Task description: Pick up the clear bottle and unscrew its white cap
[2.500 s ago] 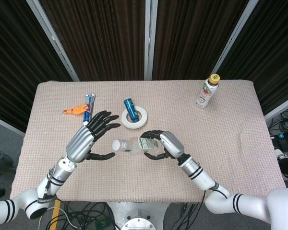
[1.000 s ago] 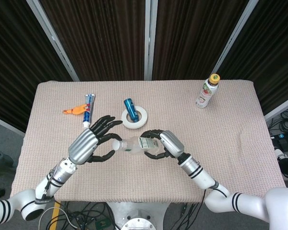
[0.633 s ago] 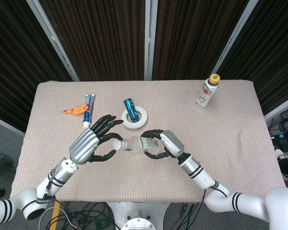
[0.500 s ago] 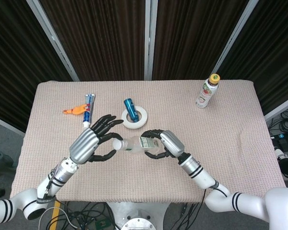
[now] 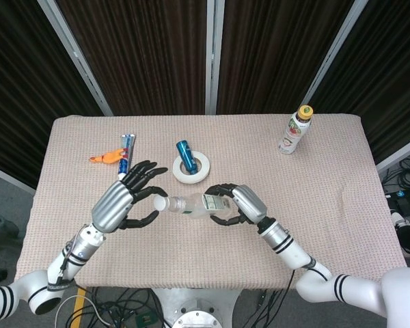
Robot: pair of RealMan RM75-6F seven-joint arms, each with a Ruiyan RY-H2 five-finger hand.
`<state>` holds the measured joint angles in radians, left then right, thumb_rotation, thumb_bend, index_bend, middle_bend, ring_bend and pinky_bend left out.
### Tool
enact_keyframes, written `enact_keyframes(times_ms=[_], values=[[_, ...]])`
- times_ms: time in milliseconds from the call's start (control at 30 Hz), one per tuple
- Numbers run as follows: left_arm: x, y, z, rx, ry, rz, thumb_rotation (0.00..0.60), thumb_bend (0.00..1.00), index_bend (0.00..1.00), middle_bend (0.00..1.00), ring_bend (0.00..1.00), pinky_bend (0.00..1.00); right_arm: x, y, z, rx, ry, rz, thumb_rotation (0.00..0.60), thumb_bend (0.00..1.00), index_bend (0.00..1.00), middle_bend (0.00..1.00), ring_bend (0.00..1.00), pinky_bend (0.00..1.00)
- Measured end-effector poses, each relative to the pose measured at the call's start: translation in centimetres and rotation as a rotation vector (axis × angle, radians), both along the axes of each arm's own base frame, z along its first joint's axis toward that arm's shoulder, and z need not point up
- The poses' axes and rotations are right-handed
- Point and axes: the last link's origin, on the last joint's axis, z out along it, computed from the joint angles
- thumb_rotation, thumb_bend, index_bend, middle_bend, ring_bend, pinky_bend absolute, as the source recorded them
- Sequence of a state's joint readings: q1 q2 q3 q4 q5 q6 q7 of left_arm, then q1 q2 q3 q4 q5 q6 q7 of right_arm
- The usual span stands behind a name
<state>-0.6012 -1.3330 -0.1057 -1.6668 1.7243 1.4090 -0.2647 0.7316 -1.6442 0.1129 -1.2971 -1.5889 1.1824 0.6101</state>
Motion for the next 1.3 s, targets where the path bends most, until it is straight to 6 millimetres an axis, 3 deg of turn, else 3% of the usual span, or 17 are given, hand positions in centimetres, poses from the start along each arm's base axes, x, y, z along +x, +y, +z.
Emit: enact_keyframes(times_ms=[267,567,800,933,1033,1100,1200,1300], values=[[-5.4,0.4,0.1,0.019,0.156,0.181,0.600,0.38,0.42,0.09,0.00,0.04,-2.2,-0.8,1.9,-0.096,0.155,0.010,0.600,0.67,0.59,0.52,0.38,0.48],[-10.5,0.4,-3.1,-0.041,0.507,0.372,0.600,0.37,0.39,0.09,0.00,0.02,-4.1,-0.8,2.8,-0.146,0.379,0.024,0.600,0.67,0.59,0.52,0.38,0.48],[-11.1,0.4,-4.2,-0.074,0.537,0.439,0.600,0.18,0.21,0.09,0.00,0.02,-4.5,-0.8,2.2,-0.174,0.496,0.040,0.600,0.62,0.56,0.49,0.35,0.45],[-10.8,0.3,-3.3,-0.049,0.466,0.464,0.600,0.16,0.17,0.09,0.00,0.02,-4.5,-0.7,1.4,-0.209,0.591,0.060,0.600,0.52,0.42,0.42,0.28,0.37],[-10.8,0.0,-2.0,-0.024,0.404,0.476,0.600,0.14,0.17,0.09,0.00,0.02,-4.5,-0.5,0.6,-0.216,0.661,0.069,0.600,0.28,0.15,0.26,0.11,0.22],[-10.9,-0.2,-1.1,-0.001,0.370,0.482,0.600,0.13,0.17,0.09,0.00,0.02,-4.5,-0.3,0.1,-0.211,0.697,0.069,0.600,0.18,0.04,0.16,0.03,0.13],[-11.6,-0.8,0.7,0.054,0.332,0.506,0.600,0.11,0.17,0.09,0.00,0.02,-4.6,0.4,-0.3,-0.176,0.717,0.043,0.600,0.12,0.00,0.04,0.00,0.01],[-13.1,-1.7,2.7,0.111,0.310,0.565,0.600,0.10,0.17,0.09,0.00,0.02,-4.7,1.6,0.2,-0.174,0.710,0.026,0.600,0.12,0.00,0.01,0.00,0.00]])
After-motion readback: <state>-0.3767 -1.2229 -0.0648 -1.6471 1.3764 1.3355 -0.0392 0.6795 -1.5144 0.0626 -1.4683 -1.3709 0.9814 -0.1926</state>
